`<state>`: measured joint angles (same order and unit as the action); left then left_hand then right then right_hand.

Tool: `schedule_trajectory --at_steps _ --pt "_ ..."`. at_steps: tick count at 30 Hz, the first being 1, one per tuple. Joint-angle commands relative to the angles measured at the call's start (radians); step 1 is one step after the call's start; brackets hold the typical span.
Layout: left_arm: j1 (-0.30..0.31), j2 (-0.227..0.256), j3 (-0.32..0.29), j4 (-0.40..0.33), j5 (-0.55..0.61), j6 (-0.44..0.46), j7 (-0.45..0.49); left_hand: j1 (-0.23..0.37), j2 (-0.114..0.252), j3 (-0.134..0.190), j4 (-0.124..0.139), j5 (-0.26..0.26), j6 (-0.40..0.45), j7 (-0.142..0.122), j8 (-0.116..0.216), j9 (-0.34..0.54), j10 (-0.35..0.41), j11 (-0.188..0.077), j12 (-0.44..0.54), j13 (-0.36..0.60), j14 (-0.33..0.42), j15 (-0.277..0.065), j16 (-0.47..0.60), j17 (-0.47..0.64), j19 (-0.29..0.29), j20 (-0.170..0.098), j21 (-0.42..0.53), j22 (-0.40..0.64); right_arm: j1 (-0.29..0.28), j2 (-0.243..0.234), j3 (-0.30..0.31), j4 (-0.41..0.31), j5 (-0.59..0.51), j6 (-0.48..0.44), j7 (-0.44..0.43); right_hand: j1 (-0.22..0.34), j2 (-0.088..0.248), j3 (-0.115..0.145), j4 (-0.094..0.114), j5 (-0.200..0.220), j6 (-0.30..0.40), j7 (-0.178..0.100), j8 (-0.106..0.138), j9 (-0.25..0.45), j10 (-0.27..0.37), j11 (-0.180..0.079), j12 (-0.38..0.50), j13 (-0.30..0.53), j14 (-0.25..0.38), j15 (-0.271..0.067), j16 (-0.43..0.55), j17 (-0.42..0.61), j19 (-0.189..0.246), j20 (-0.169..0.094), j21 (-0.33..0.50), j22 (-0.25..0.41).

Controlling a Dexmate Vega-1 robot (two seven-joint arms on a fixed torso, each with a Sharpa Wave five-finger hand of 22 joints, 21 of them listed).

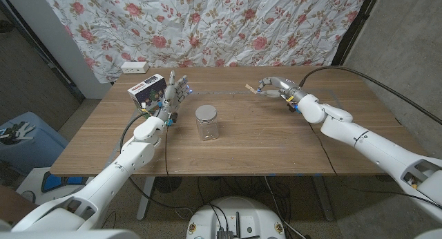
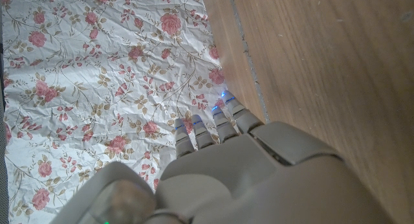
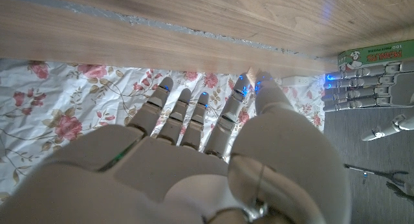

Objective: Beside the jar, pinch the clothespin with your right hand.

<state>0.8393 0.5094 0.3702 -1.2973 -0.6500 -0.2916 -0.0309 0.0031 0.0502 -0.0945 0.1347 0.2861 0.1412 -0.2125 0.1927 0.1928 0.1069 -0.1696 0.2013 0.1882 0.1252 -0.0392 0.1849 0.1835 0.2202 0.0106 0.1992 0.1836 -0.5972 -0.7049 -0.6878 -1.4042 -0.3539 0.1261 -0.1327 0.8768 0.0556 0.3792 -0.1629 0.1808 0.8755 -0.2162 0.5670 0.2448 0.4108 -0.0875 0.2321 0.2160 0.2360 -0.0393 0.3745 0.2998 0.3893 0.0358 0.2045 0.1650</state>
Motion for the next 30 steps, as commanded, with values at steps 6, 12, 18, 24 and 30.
schedule_trajectory --at_steps 6,12,18,24,30 --pt "0.0 0.0 0.0 -0.001 0.0 0.001 0.0 0.001 0.01 0.0 0.006 0.004 0.0 -0.009 0.006 0.005 0.002 -0.007 0.006 0.002 0.009 -0.008 0.005 0.004 0.007 0.0 0.007 0.002 -0.025 0.017 0.028 0.033 0.104 0.045 -0.015 0.017 0.009 -0.001 0.0 0.0 0.01 -0.003 0.001 -0.003 0.009 0.001 -0.004 0.003 0.006 -0.036 0.004 0.004 0.002 -0.001 -0.003 0.006" --pt "0.0 0.0 0.0 0.0 0.0 0.0 0.0 0.001 0.01 0.0 0.006 0.004 0.0 -0.009 0.006 0.005 0.002 -0.007 0.006 0.002 0.009 -0.008 0.005 0.004 0.007 -0.001 0.007 0.002 -0.031 0.024 0.035 0.041 0.126 0.049 -0.025 0.019 0.012 -0.001 0.0 0.001 0.01 -0.001 -0.001 -0.007 0.009 0.002 -0.005 0.004 0.006 -0.036 0.004 0.005 0.002 0.0 -0.004 0.006" --pt "0.0 -0.001 0.0 -0.001 0.001 0.0 0.002 0.001 0.01 0.0 0.006 0.004 0.0 -0.009 0.006 0.005 0.003 -0.008 0.006 0.002 0.009 -0.007 0.005 0.004 0.008 -0.001 0.008 0.002 -0.034 0.029 0.039 0.049 0.141 0.056 -0.03 0.02 0.013 -0.002 0.0 0.002 0.013 0.0 -0.001 -0.01 0.01 0.001 -0.005 0.004 0.005 -0.036 0.005 0.006 0.002 0.0 -0.004 0.006" --pt "0.0 0.0 0.0 -0.001 0.0 0.001 0.0 0.001 0.011 0.0 0.006 0.004 0.0 -0.009 0.006 0.005 0.003 -0.008 0.006 0.002 0.009 -0.007 0.005 0.004 0.006 0.0 0.007 0.002 -0.039 0.03 0.042 0.051 0.152 0.057 -0.034 0.021 0.015 -0.003 0.0 0.002 0.014 0.001 -0.002 -0.012 0.011 0.001 -0.005 0.004 0.006 -0.036 0.005 0.006 0.004 0.0 -0.004 0.006" --pt "0.0 0.0 0.0 -0.001 0.0 0.001 0.0 0.001 0.011 0.0 0.006 0.004 0.001 -0.009 0.006 0.005 0.003 -0.007 0.006 0.002 0.009 -0.007 0.005 0.004 0.006 0.0 0.007 0.002 -0.043 0.031 0.045 0.05 0.159 0.059 -0.04 0.023 0.016 -0.004 0.0 0.002 0.017 0.001 -0.002 -0.015 0.014 0.001 -0.004 0.004 0.008 -0.035 0.007 0.007 0.006 -0.001 -0.004 0.006"
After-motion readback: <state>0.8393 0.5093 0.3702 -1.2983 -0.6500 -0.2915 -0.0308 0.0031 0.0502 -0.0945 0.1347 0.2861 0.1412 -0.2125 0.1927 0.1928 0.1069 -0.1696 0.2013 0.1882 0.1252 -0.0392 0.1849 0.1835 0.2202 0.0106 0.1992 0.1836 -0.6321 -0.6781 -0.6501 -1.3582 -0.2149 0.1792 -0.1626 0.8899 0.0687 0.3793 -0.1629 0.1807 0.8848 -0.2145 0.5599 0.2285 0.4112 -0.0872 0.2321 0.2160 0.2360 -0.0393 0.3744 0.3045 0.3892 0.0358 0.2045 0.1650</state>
